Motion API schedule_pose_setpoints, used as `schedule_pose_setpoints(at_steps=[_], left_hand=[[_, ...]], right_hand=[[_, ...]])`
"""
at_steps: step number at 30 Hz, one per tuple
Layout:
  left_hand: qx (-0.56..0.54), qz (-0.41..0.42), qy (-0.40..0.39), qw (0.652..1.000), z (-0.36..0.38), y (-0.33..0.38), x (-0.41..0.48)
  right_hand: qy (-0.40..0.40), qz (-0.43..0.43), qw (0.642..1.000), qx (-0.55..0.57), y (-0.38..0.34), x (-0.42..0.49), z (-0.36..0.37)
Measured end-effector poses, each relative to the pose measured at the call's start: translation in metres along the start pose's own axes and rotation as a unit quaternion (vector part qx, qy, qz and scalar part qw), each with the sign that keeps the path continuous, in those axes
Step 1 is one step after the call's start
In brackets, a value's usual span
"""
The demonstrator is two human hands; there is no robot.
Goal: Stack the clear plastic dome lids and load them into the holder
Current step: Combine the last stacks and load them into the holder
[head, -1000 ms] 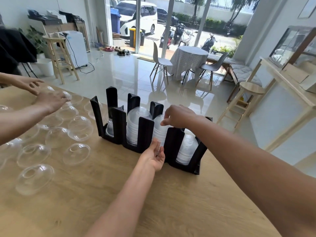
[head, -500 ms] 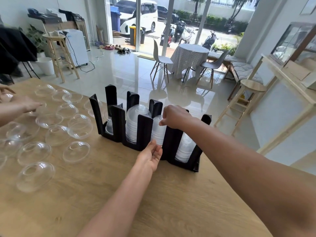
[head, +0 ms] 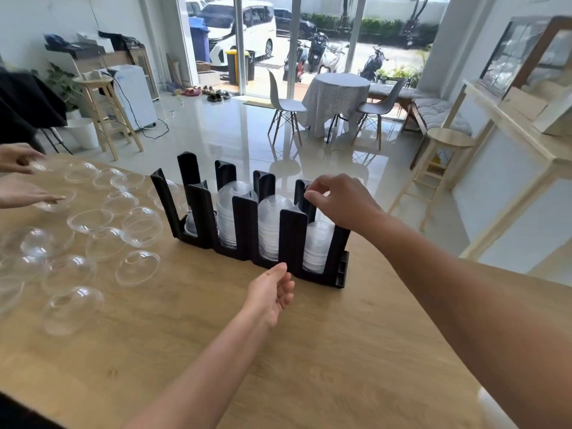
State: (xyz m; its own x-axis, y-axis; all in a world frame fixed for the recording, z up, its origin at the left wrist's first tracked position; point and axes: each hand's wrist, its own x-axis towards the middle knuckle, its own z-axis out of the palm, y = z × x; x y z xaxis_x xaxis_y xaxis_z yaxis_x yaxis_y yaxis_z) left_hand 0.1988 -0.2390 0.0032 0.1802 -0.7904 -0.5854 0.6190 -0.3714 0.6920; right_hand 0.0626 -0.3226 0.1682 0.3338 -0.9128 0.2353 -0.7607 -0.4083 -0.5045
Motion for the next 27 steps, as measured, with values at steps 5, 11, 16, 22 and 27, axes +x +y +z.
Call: schedule_pose_setpoints(at_steps=[5,11,16,22,27], left_hand=[[0.139,0.007,-0.084,0.987,0.03,-0.047,-0.03],[0.292,-0.035,-0.203,0.934,0.094,-0.114,-0.068],[0.382,-0.079,-0.269,0.88,0.141,-0.17,-0.092],[0.446,-0.111,-0.274,0.845,0.176,-0.215,-0.101],[0.438,-0.158,-0.273,0.842,0.189,-0.232,-0.099]], right_hand=[[0.028,0.039,0.998,0.043,0.049,-0.082,-0.036],[0.054,0.165,0.984,0.041,0.137,-0.189,-0.084],[0.068,0.305,0.949,0.043,0.205,-0.275,-0.124],[-0.006,0.464,0.876,0.13,0.253,-0.351,-0.124],[-0.039,0.506,0.832,0.225,0.265,-0.375,-0.09]])
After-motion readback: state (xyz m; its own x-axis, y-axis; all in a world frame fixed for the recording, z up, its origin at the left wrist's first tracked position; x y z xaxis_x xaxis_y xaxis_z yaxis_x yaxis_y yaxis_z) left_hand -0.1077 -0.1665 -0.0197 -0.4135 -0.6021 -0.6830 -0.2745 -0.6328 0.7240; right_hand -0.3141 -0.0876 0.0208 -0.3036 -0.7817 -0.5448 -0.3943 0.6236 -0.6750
